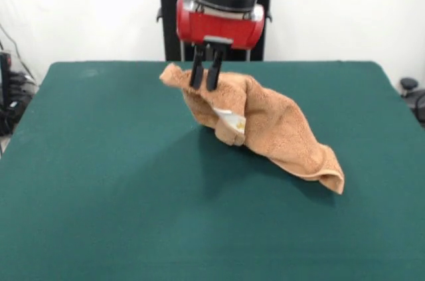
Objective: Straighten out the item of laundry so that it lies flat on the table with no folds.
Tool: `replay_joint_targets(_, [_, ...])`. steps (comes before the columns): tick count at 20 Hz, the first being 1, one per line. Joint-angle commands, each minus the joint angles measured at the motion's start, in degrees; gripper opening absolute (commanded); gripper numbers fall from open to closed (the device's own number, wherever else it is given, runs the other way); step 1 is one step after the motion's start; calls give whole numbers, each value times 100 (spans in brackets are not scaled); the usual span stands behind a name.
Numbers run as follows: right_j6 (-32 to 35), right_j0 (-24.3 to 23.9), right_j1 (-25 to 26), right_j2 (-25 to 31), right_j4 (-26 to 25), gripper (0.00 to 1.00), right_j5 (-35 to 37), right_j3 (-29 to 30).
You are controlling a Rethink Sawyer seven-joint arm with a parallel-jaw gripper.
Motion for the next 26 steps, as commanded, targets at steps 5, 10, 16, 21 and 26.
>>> replay_joint_targets(5, [934,203,-366,32,206,0,156,1655])
replay_joint_targets(10, [772,173,-668,40,237,0,463,1834])
replay_joint_targets(16, [1047,482,-866,-31,350,0,1004,1662])
replay_joint_targets(21, [1246,802,-1125,-72,535,0,1782,1407])
replay_joint_targets(26, [1154,898,-1172,-94,555,0,2320,943])
